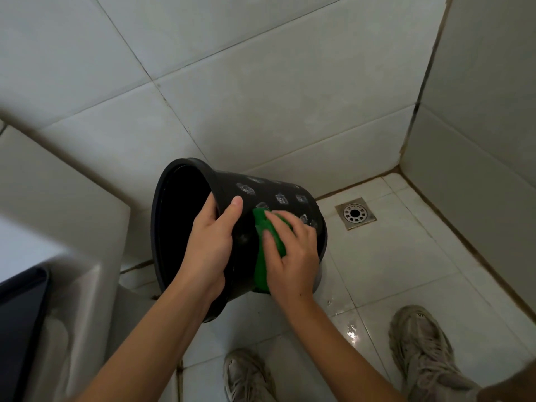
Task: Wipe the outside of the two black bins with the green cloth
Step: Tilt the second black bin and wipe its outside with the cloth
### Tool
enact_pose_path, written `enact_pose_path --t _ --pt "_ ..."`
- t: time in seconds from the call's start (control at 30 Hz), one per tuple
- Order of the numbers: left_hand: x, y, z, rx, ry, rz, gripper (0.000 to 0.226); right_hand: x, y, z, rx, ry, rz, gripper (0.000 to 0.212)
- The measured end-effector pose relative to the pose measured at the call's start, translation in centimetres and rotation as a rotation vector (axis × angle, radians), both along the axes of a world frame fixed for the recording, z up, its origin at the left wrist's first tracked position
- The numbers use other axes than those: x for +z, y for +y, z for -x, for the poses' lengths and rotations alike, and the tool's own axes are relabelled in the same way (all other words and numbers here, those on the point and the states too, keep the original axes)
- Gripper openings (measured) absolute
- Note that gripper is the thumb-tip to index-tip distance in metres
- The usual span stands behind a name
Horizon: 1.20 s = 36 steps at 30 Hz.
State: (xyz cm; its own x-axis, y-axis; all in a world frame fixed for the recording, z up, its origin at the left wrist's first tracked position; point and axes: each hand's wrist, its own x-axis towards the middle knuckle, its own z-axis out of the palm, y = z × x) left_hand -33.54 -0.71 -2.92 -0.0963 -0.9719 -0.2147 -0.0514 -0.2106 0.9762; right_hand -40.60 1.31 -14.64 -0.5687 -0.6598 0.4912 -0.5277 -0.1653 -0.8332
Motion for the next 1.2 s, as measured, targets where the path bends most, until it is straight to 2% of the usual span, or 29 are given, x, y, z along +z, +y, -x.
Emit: enact_pose_path --t 0.27,0.43,0.6,0.8,0.87,1.03,1.2 --pt "0.1 -0.1 -0.1 0.023 0.004 -0.025 0.023 -1.6 2.3 -1.2 0.182 0.237 0.186 0.026" --pt "0.0 0.1 -0.2 0.001 0.002 -0.013 0.024 0.2 -0.4 0.3 -0.004 0.024 0.008 0.029" --pt "0.1 0.0 -0.2 0.018 -0.002 -0.017 0.023 0.1 1.3 -0.4 0.187 0.138 0.124 0.028" --pt "0.1 -0.1 0.0 0.008 -0.018 -0.013 0.021 2.2 -2.4 2.0 0.121 -0.058 -0.216 0.031" --pt "0.1 -0.2 0.0 0.015 -0.031 -0.010 0.020 2.4 -2.2 1.8 0.125 -0.036 -0.225 0.031" --pt "0.2 0.0 0.0 0.023 -0.023 -0.016 0.023 2.2 -0.5 1.5 0.183 0.113 -0.092 0.034" --pt "0.3 0.1 0.0 0.003 -0.036 -0.012 0.022 2.2 -2.6 2.8 0.144 0.029 -0.221 0.038"
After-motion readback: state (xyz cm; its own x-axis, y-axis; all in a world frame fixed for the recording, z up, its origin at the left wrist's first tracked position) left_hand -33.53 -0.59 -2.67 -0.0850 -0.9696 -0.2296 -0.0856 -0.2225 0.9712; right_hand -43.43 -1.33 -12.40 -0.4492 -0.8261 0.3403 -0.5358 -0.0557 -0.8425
